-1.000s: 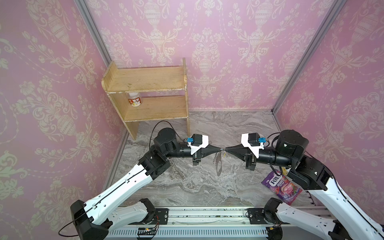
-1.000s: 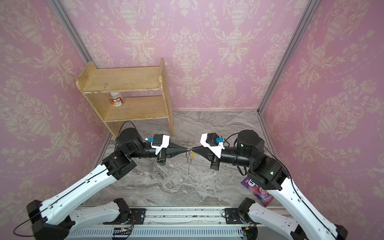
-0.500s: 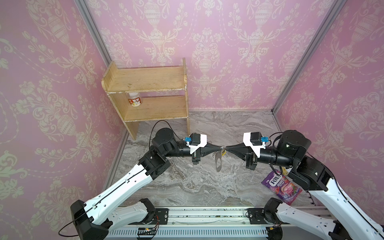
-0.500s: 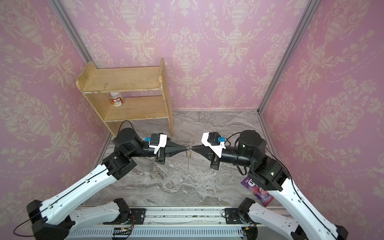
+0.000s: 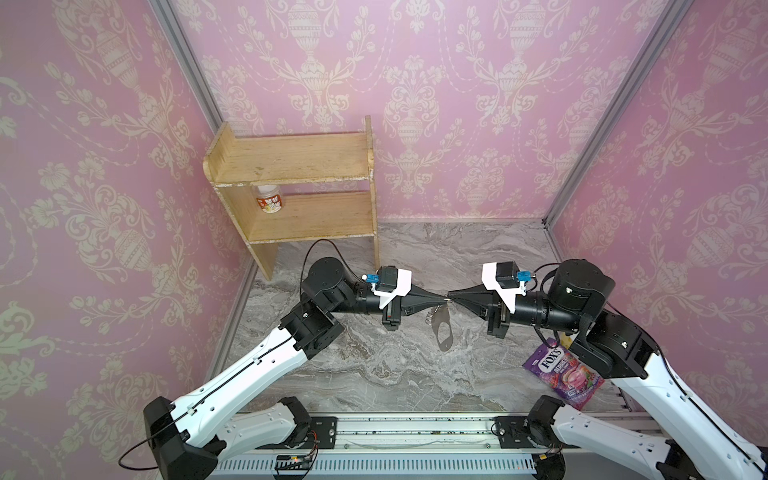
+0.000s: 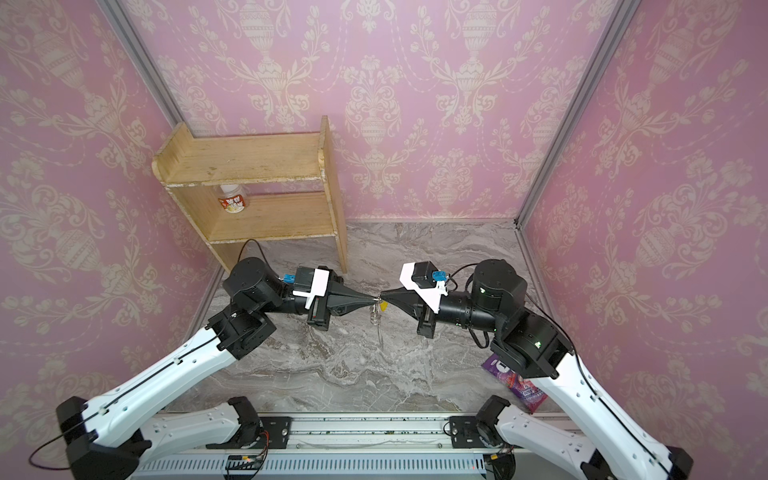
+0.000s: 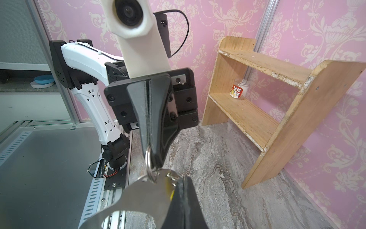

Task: Put the keys on the keyring

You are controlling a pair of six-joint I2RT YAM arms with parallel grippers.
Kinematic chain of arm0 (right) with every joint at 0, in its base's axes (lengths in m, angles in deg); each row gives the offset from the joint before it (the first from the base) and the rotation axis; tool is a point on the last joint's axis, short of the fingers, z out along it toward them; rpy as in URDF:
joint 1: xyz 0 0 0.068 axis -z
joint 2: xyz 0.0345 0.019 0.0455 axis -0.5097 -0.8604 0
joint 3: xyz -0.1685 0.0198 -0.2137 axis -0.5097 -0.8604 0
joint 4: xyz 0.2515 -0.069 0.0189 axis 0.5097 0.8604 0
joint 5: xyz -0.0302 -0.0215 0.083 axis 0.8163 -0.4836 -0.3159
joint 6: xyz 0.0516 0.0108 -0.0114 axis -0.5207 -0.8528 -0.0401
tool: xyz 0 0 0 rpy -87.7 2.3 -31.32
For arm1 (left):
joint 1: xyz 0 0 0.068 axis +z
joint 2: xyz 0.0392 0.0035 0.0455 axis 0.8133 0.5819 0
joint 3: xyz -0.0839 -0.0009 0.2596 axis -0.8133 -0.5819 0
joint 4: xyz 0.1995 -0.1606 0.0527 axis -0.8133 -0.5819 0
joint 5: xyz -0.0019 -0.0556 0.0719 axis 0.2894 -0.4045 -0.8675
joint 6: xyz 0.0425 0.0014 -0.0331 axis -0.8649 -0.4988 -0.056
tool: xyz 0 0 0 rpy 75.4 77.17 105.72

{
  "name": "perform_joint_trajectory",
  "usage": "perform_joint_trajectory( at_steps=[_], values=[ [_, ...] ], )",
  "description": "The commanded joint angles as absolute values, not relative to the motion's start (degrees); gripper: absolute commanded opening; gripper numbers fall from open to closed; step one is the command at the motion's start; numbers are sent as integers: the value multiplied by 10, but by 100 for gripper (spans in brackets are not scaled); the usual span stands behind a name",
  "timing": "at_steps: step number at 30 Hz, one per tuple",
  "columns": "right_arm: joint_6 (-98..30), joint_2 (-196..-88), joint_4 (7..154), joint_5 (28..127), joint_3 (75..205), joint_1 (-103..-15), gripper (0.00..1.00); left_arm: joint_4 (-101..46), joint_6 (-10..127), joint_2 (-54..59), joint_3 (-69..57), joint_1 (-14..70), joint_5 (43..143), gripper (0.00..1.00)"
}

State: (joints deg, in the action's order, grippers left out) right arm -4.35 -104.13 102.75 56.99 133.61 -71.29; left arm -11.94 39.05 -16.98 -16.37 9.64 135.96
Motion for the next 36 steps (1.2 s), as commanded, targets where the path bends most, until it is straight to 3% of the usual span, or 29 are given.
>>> perform_joint_trajectory(
  at_steps=[1, 9, 19, 36],
  values=[
    [-51, -1022, 1028, 572, 1330, -713, 0, -56, 434, -177, -179, 96, 1336, 0],
    [-66, -971, 1015, 573, 1315, -710, 0, 279, 726, -110, -225, 139, 1325, 0],
    [-96, -962, 918, 571, 1276, -711, 0, 450, 866, -55, -217, 139, 1320, 0],
    [-131, -999, 830, 611, 1273, -718, 0, 327, 715, -100, -268, 108, 1291, 0]
  ],
)
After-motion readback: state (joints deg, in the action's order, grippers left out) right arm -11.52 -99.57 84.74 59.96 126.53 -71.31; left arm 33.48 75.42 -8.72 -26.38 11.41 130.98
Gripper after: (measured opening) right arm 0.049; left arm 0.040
